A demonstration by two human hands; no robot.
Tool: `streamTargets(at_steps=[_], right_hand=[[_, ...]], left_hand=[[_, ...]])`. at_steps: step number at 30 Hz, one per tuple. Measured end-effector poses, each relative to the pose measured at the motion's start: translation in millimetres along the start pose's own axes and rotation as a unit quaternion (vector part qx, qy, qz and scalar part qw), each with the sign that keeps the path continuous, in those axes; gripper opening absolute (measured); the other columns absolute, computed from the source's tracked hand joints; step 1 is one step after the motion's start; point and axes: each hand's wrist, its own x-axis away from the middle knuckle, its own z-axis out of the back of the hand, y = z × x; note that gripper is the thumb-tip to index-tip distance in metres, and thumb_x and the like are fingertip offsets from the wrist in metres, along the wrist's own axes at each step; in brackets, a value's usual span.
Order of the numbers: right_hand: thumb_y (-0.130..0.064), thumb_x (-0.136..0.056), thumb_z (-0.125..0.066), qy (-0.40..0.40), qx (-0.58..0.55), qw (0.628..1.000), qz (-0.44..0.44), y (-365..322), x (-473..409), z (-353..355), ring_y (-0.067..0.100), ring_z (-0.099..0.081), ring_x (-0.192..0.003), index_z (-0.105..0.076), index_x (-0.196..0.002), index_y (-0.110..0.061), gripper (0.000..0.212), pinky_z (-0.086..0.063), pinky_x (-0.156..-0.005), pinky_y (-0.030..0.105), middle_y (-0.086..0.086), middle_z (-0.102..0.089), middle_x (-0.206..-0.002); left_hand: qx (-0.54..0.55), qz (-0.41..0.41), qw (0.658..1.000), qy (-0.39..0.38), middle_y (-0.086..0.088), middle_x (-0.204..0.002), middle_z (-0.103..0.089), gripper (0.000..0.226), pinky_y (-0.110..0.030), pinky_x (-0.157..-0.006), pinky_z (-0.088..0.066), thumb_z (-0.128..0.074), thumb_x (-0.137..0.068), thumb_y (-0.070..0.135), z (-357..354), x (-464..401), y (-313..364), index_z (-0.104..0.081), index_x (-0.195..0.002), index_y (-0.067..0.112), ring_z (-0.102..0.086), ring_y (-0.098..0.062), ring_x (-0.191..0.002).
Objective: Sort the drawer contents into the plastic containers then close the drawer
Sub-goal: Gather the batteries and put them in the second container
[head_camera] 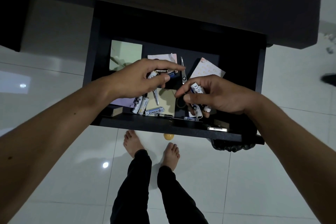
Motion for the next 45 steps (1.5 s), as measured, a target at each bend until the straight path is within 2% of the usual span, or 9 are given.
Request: streamTargets(at_steps=[4, 8, 10, 13, 16, 22, 31, 39, 45], right_hand=[[-0.013, -0.101, -0.064, 0.005, -0.044, 0.999, -0.027, -2, 1, 0, 0.024, -0.062, -0.07, -0.073, -0.113, -0.01, 0.016, -0.052, -0.056, 0.027, -0.002, -0.071, -0.077], [-0.004, -0.096, -0.064, 0.004, -0.151, 0.988, -0.036, -3, 1, 1, 0.02, -0.061, -0.065, -0.075, -0.101, -0.008, 0.013, -0.05, -0.056, 0.028, 0.006, -0.066, -0.077], [-0.007, -0.091, -0.066, 0.0, -0.18, 0.983, -0.035, -4, 1, 3, 0.02, -0.058, -0.059, -0.075, -0.096, -0.007, 0.01, -0.043, -0.045, 0.024, 0.007, -0.062, -0.074], [-0.01, -0.083, -0.075, 0.003, -0.177, 0.983, -0.038, -5, 1, 4, 0.024, -0.054, -0.062, -0.074, -0.088, -0.01, 0.005, -0.04, -0.042, 0.022, 0.013, -0.059, -0.079], [-0.003, -0.08, -0.081, -0.002, -0.158, 0.986, -0.044, -4, 0, 3, 0.025, -0.055, -0.063, -0.072, -0.087, -0.009, 0.014, -0.04, -0.041, 0.022, 0.012, -0.064, -0.078], [0.006, -0.091, -0.068, -0.006, -0.141, 0.989, -0.048, -7, 0, 0, 0.022, -0.069, -0.065, -0.071, -0.094, -0.007, 0.014, -0.045, -0.042, 0.023, 0.007, -0.068, -0.073], [0.005, -0.083, -0.079, 0.044, -0.08, 0.996, -0.015, -6, -3, -7, 0.009, -0.057, -0.052, -0.069, -0.098, 0.005, 0.018, -0.04, -0.043, 0.017, 0.008, -0.065, -0.072], [-0.002, -0.086, -0.08, 0.022, -0.041, 0.998, -0.052, -5, -8, -12, 0.01, -0.063, -0.052, -0.071, -0.102, 0.002, 0.019, -0.046, -0.042, 0.018, 0.009, -0.068, -0.066], [-0.008, -0.084, -0.084, 0.033, -0.015, 0.998, -0.05, -1, -14, -11, 0.027, -0.059, -0.065, -0.075, -0.102, -0.005, 0.02, -0.046, -0.044, 0.025, 0.026, -0.062, -0.076]], left_hand=[[0.03, 0.041, 0.999, -0.008, 0.017, -0.076, -0.065, 0.023, -0.029, -0.061, -0.049, -0.059, -0.106, 0.023, -2, 0, -3, -0.07, -0.122, 0.036, -0.054, -0.008, -0.06], [0.003, 0.02, 0.999, -0.039, 0.018, -0.092, -0.067, 0.009, -0.029, -0.079, -0.055, -0.073, -0.097, 0.026, -2, 3, -1, -0.069, -0.105, 0.028, -0.066, -0.005, -0.08], [0.008, 0.031, 0.997, -0.067, 0.017, -0.084, -0.067, 0.013, -0.032, -0.064, -0.054, -0.08, -0.091, 0.029, -2, 5, 1, -0.068, -0.096, 0.026, -0.061, -0.012, -0.066], [-0.051, 0.025, 0.994, -0.089, 0.012, -0.087, -0.068, 0.025, -0.041, -0.08, -0.058, -0.089, -0.079, 0.037, 1, 8, -1, -0.067, -0.09, 0.029, -0.068, -0.015, -0.083], [-0.08, 0.03, 0.991, -0.104, 0.014, -0.082, -0.068, 0.031, -0.021, -0.074, -0.05, -0.094, -0.072, 0.035, 4, 9, -1, -0.067, -0.085, 0.029, -0.064, 0.0, -0.079], [-0.195, 0.036, 0.971, -0.137, 0.025, -0.099, -0.074, 0.036, -0.036, -0.093, -0.054, -0.094, -0.07, 0.045, 2, 6, -6, -0.076, -0.101, 0.041, -0.066, 0.003, -0.097], [-0.305, 0.011, 0.942, -0.137, 0.011, -0.073, -0.066, 0.027, -0.022, -0.058, -0.036, -0.086, -0.079, 0.045, -5, -1, -9, -0.072, -0.102, 0.041, -0.059, -0.005, -0.068], [-0.198, 0.003, 0.976, -0.095, 0.012, -0.087, -0.076, 0.017, -0.039, -0.073, -0.055, -0.083, -0.084, 0.035, -2, 2, -9, -0.074, -0.099, 0.038, -0.068, -0.012, -0.076], [-0.301, -0.016, 0.949, -0.092, 0.018, -0.104, -0.07, 0.023, -0.038, -0.084, -0.054, -0.077, -0.089, 0.047, 3, 0, -8, -0.066, -0.107, 0.039, -0.062, -0.003, -0.095]])
